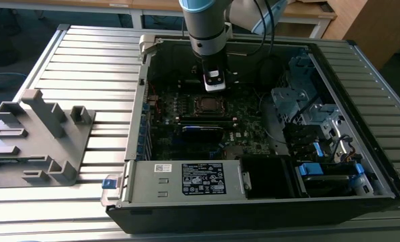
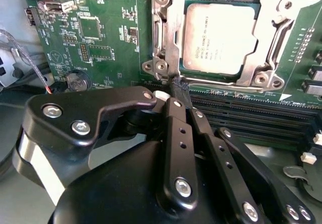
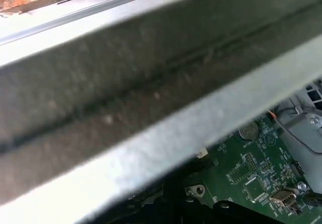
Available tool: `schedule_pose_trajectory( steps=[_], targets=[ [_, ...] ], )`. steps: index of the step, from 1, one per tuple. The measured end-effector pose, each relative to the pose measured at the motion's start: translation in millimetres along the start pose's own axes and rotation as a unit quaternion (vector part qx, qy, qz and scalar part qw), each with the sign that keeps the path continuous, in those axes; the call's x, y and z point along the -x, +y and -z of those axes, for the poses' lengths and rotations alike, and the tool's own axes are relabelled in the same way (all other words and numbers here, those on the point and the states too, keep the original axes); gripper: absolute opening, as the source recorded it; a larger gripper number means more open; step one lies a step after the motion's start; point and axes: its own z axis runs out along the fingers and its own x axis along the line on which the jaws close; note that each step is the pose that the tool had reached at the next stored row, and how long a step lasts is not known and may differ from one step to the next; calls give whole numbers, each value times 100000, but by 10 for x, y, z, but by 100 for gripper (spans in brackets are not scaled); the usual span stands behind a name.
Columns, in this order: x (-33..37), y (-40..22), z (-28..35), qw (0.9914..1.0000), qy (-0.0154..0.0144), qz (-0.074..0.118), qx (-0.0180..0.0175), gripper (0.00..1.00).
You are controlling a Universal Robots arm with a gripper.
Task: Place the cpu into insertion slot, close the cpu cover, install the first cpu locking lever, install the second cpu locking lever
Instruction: 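Install the first cpu locking lever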
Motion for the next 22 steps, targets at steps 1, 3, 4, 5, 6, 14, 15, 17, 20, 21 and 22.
schedule_pose_trajectory(
  steps=[1,3,4,5,6,14,15,17,20,21,22],
  targets=[
    [2,-4,1,100000,-1,-1,0,11],
    [3,-5,1,100000,-4,-7,-14,11],
    [3,-5,1,100000,-4,-4,-8,11],
    [3,-6,1,100000,-2,0,-2,11],
    [3,-6,1,100000,-3,-1,2,11],
    [4,-5,3,100000,-2,-2,22,11],
    [5,-3,10,100000,-3,-9,42,11],
    [9,2,35,100000,8,-9,8,11],
    [11,6,48,100000,8,-7,18,11],
    [11,6,48,100000,8,-7,20,11],
    [11,6,48,100000,9,-8,21,11]
  ],
)
